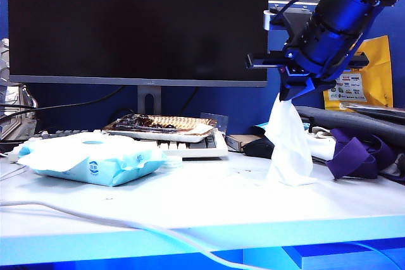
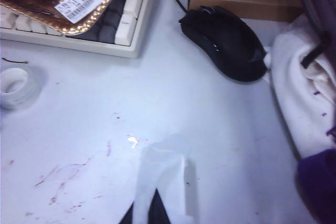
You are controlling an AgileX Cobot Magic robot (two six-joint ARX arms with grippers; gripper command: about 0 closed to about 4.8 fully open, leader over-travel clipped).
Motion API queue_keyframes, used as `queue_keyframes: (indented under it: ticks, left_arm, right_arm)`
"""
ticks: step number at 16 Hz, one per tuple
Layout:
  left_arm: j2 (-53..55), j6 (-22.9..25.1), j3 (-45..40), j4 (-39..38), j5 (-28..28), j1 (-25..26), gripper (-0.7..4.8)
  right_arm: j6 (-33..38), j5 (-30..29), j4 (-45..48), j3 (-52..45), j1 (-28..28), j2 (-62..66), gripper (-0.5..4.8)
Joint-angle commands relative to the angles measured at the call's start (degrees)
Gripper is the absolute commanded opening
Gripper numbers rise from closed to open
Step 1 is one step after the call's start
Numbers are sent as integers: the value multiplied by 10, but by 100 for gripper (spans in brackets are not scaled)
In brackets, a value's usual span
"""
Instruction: Pull out a wet wipe from the sky blue wet wipes packet and place it on the table.
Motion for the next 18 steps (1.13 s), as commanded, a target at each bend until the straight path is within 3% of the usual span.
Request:
queue_keyframes:
  ticks: [1,3,4,16,18]
  left_arm:
    - [-2,2,0,-7,2,0,-5]
    - [-2,2,0,-7,2,0,-5]
    - [-2,2,0,-7,2,0,-5]
    - [-2,2,0,-7,2,0,-5]
    - [-2,2,0,-7,2,0,-5]
  right_arm:
    - [4,15,7,2,0,-2,52]
    - [4,15,7,2,0,-2,248]
    - [4,15,7,2,0,-2,290]
    - [-2,16,55,4,0,-91,291]
    - [-17,19,54,4,0,-123,223]
